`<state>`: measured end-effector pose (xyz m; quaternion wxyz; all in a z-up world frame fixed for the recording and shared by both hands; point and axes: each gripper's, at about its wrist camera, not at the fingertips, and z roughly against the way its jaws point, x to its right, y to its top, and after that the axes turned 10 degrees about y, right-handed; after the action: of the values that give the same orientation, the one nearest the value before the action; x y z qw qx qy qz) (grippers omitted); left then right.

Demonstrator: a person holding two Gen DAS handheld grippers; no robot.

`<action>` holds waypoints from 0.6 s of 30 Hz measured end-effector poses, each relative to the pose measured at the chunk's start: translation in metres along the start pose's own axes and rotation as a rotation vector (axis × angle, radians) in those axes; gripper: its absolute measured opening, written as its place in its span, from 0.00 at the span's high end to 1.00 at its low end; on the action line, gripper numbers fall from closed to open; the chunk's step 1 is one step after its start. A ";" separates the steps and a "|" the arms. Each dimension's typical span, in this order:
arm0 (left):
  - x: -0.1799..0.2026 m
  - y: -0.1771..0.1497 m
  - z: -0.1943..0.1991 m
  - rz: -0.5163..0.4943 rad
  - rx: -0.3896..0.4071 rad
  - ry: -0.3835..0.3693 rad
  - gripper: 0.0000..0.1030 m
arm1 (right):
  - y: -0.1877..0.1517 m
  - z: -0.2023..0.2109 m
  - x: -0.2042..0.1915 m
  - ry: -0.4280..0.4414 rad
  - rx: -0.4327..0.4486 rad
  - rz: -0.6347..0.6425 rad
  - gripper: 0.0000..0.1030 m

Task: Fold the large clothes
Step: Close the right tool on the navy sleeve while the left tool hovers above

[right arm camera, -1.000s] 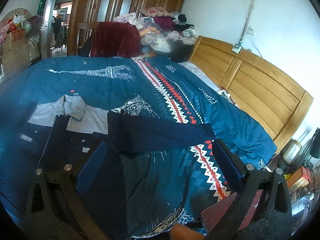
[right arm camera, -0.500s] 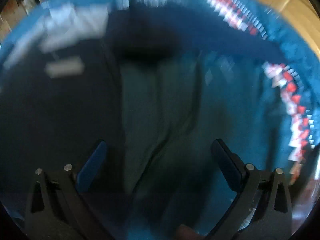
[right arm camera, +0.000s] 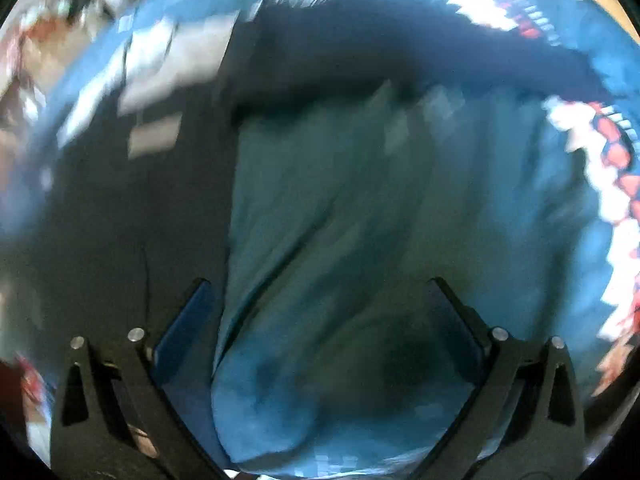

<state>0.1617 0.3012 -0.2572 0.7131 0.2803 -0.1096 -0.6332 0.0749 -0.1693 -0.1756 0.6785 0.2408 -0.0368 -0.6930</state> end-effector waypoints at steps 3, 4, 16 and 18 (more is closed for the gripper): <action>-0.002 -0.001 0.000 0.003 -0.004 -0.006 0.00 | 0.039 0.051 0.065 0.014 0.159 -0.117 0.00; -0.002 -0.001 -0.001 0.003 -0.005 -0.008 0.00 | 0.054 0.069 0.099 0.008 0.225 -0.176 0.00; 0.000 0.000 -0.002 0.001 0.002 0.000 0.00 | 0.104 0.054 0.298 0.178 0.322 -0.629 0.28; 0.000 0.001 -0.001 0.004 0.004 0.001 0.00 | 0.104 0.056 0.296 0.202 0.333 -0.612 0.38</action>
<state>0.1626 0.3018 -0.2576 0.7139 0.2818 -0.1110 -0.6314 0.1596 -0.4767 -0.1708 0.3912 0.4152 -0.0083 -0.8213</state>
